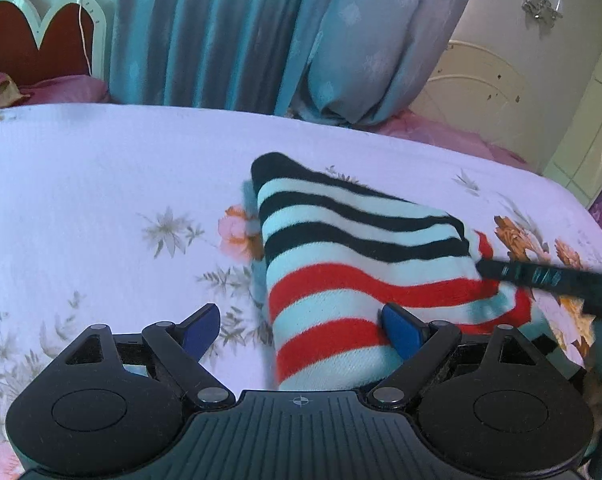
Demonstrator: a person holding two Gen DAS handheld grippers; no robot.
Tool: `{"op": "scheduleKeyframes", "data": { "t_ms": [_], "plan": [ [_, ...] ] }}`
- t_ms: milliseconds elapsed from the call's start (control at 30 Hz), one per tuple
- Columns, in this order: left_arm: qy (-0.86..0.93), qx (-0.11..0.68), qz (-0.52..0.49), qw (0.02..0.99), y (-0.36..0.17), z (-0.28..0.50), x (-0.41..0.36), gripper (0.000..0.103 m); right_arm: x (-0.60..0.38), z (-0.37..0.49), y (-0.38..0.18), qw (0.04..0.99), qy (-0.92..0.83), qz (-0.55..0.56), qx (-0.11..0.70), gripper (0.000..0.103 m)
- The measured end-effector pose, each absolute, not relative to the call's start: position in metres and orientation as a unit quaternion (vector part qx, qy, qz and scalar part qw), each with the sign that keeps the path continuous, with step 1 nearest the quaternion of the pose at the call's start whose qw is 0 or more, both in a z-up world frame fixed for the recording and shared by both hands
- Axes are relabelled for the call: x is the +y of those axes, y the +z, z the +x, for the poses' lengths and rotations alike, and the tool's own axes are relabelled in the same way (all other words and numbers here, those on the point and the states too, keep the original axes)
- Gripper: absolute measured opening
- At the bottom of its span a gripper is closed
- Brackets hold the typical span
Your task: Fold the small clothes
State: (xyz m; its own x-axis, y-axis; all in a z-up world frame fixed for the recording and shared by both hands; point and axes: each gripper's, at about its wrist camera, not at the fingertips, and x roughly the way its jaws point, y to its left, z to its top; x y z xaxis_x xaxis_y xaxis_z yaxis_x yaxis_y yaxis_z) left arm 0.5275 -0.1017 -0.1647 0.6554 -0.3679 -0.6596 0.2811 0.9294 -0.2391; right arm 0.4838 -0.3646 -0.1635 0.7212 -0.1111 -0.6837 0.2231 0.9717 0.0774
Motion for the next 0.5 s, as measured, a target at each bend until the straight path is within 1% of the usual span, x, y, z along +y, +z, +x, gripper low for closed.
{"op": "scheduleKeyframes", "data": {
  "t_ms": [67, 200, 300, 400, 500],
  "plan": [
    [-0.184, 0.38, -0.066, 0.904, -0.168, 0.53, -0.101, 0.087, -0.373, 0.474, -0.178, 0.93, -0.091, 0.083, 0.345, 0.03],
    [-0.187, 0.385, -0.069, 0.901, -0.167, 0.534, -0.1, 0.088, -0.373, 0.469, -0.179, 0.934, -0.091, 0.083, 0.336, 0.03],
    [-0.178, 0.383, -0.082, 0.903, -0.157, 0.537, -0.1, 0.088, -0.376, 0.471, -0.171, 0.929, -0.088, 0.107, 0.344, 0.031],
    [-0.179, 0.379, -0.084, 0.904, -0.151, 0.547, -0.103, 0.088, -0.377, 0.474, -0.158, 0.929, -0.079, 0.126, 0.338, 0.035],
    [-0.174, 0.377, -0.077, 0.906, -0.148, 0.558, -0.11, 0.088, -0.375, 0.487, -0.148, 0.933, -0.069, 0.13, 0.329, 0.035]
  ]
}}
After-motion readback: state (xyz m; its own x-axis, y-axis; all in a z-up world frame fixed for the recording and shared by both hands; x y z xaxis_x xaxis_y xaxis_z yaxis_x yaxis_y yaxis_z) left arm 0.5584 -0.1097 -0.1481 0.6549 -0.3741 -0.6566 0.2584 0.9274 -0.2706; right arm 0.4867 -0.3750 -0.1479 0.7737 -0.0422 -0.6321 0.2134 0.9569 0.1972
